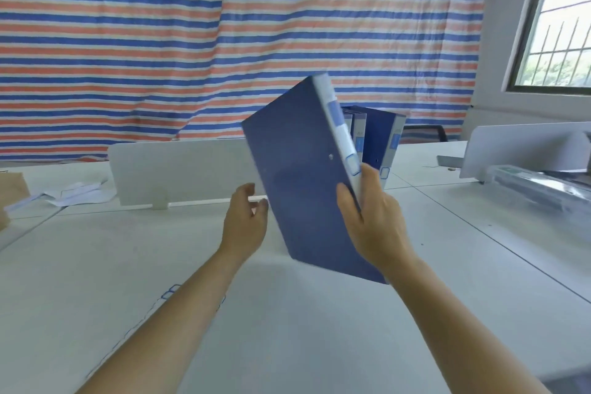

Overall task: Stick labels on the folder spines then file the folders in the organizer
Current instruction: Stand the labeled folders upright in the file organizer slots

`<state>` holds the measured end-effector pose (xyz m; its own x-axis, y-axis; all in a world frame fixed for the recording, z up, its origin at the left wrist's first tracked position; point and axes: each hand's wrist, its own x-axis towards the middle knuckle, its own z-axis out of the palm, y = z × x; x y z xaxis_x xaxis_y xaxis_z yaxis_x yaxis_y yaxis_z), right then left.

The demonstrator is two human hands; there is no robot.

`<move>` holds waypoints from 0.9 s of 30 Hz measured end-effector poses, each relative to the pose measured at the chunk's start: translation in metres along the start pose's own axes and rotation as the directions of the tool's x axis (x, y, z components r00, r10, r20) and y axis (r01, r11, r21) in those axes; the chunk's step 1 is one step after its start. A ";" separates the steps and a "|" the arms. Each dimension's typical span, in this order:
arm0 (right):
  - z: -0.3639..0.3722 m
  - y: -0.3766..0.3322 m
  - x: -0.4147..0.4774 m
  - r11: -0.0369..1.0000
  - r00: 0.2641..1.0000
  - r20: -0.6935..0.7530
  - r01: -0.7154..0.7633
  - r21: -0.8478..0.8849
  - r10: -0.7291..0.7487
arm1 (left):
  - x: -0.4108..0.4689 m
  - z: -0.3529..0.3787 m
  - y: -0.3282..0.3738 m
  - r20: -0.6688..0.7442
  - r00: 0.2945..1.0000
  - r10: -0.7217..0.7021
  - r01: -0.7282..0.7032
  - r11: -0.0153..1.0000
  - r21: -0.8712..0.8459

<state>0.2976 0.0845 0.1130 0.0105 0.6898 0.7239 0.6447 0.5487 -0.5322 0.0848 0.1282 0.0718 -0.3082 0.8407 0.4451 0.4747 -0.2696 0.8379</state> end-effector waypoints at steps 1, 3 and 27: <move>-0.009 0.002 0.001 1.000 0.999 -0.038 -0.015 0.019 0.016 | 0.002 0.005 -0.006 0.037 0.999 0.011 -0.014 0.996 0.084; -0.028 0.004 0.003 0.998 0.987 -0.154 -0.028 0.061 0.037 | 0.005 0.015 -0.016 0.140 0.988 0.064 -0.098 0.963 0.250; 0.036 0.000 0.111 0.976 0.952 -0.301 0.018 0.216 0.049 | 0.021 0.038 -0.043 0.473 0.880 0.038 -0.189 0.943 0.274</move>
<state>0.2714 0.1783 0.1777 0.2715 0.5416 0.7956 0.4641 0.6505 -0.6012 0.0889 0.1751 0.0330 0.1369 0.9518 0.2745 0.7320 -0.2840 0.6194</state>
